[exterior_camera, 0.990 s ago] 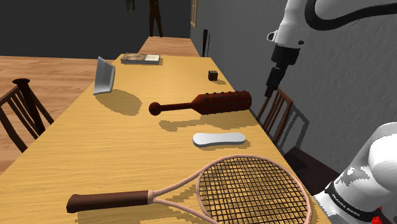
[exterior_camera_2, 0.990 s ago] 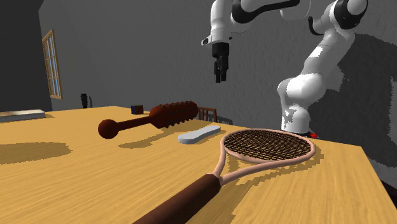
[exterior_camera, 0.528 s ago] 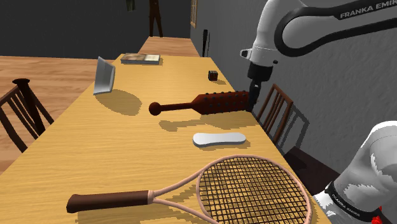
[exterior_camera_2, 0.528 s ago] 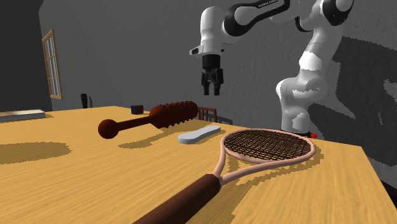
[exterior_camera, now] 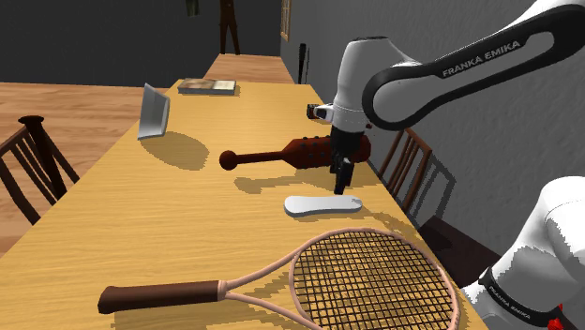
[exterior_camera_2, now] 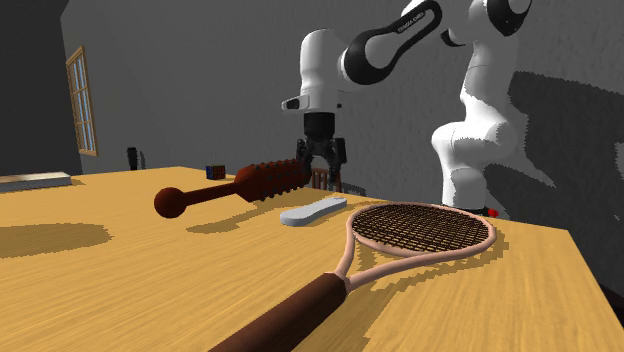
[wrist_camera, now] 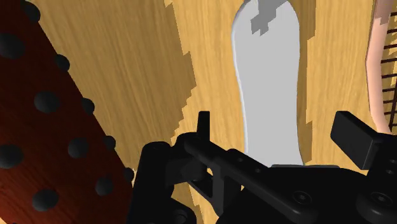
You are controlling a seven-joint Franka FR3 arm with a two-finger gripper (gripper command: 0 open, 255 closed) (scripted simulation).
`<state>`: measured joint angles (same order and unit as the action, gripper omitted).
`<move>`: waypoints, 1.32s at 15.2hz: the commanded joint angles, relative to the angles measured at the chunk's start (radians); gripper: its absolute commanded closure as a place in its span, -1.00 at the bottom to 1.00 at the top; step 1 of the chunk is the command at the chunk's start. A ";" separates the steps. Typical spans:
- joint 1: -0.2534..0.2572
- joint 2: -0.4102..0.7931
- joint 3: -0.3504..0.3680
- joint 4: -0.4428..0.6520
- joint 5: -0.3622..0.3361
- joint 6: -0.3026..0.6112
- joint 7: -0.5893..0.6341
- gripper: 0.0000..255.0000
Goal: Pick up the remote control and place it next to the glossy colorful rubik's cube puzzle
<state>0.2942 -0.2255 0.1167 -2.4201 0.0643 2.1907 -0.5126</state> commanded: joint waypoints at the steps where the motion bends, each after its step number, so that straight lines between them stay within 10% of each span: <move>1: 0.023 0.049 0.018 0.010 -0.004 0.042 -0.042 -1.00; 18: 0.034 0.144 0.032 -0.028 -0.015 0.176 -0.055 -1.00; 19: 0.034 0.144 0.032 -0.028 -0.015 0.176 -0.055 1.00; 20: 0.034 0.144 0.032 -0.028 -0.015 0.176 -0.055 1.00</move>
<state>0.3287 -0.0815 0.1485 -2.4485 0.0492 2.3663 -0.5679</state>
